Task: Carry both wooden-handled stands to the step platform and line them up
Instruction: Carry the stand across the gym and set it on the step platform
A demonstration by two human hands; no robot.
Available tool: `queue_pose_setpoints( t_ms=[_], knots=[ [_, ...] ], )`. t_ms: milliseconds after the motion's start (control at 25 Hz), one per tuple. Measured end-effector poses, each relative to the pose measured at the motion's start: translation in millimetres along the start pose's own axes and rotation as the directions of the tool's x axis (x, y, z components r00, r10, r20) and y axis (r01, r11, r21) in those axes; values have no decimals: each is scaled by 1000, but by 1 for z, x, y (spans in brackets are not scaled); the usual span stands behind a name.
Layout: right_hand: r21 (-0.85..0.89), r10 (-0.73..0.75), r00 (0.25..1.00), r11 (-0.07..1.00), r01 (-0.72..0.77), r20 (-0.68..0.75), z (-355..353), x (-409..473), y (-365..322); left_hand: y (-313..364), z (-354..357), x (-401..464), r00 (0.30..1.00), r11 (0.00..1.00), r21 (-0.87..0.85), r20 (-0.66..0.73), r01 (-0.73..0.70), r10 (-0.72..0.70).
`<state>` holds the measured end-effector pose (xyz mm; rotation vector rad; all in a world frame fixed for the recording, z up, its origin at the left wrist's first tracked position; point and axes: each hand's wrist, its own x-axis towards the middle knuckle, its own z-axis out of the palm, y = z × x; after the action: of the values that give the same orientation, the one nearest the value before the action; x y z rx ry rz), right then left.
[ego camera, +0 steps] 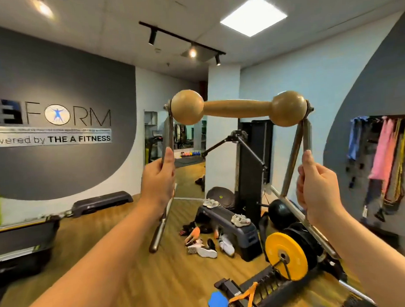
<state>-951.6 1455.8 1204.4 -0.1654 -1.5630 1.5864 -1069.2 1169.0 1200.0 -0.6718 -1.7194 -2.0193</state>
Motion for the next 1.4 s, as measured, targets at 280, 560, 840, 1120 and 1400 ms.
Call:
queue_pose_setpoints(
  t_ms=[280, 560, 840, 1120, 1400],
  knots=[
    [111, 26, 994, 993, -38, 106, 184, 101, 88, -69, -85, 153, 998, 999, 49, -64, -10, 13],
    [143, 23, 968, 988, -61, 249, 344, 178, 162, -143, -167, 274, 992, 995, 102, -122, -9, 21],
    [175, 19, 931, 980, -89, 365, 483, 256, 256, -236, -223, 373, 976, 990, 141, -214, -11, 41],
    [233, 0, 866, 963, -134, 500, 622, 373, 344, -338, -255, 503, 942, 983, 183, -326, -19, 79],
    [205, 20, 814, 964, -170, 580, 757, 450, 429, -429, -304, 609, 916, 973, 230, -395, 20, 74]
  ],
)
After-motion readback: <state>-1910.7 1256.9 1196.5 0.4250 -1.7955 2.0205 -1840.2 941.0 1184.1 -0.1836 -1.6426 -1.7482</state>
